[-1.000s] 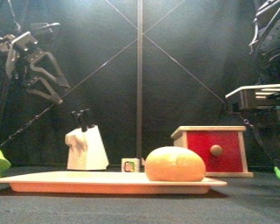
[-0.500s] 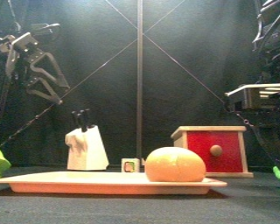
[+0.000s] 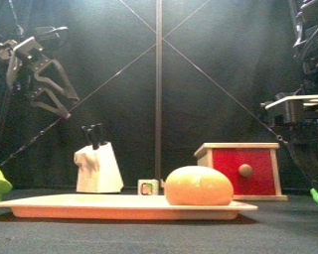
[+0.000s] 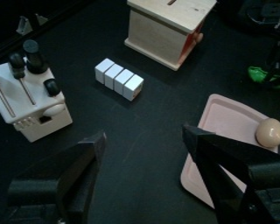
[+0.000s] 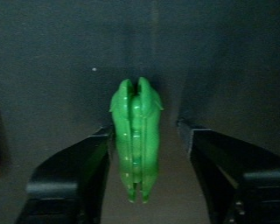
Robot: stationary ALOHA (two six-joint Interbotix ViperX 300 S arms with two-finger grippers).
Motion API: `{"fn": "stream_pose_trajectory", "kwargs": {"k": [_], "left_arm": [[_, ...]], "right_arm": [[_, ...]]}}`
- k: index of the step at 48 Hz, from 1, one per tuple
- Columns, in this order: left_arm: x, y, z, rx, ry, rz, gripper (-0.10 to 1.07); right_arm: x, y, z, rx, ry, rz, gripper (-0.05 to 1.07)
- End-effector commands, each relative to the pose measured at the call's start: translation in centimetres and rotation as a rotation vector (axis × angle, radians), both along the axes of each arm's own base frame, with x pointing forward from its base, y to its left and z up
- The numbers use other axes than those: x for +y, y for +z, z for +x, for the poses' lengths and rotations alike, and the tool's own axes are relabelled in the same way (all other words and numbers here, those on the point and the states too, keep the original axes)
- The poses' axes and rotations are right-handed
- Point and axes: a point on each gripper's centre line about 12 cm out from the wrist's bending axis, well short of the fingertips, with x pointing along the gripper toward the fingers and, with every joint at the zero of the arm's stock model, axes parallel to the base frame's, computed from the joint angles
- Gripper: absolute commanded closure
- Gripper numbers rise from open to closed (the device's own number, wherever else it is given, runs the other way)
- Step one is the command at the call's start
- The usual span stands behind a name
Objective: Put pea right of plate
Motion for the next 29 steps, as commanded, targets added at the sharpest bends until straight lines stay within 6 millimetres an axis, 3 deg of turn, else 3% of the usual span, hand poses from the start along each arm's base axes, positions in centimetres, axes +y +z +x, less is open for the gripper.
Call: {"fn": "stream_pose_trajectory", "kwargs": {"k": [1,29], "left_arm": [[0.0,0.5,0.2,-0.015,0.001,0.001,-0.03],[0.0,0.5,0.2,-0.015,0.001,0.001,-0.03]], "right_arm": [[-0.1,1.2,-0.2,0.008,0.003,-0.018,0.06],[-0.8,6.3,2.2,-0.112,0.067,-0.094,0.02]]}}
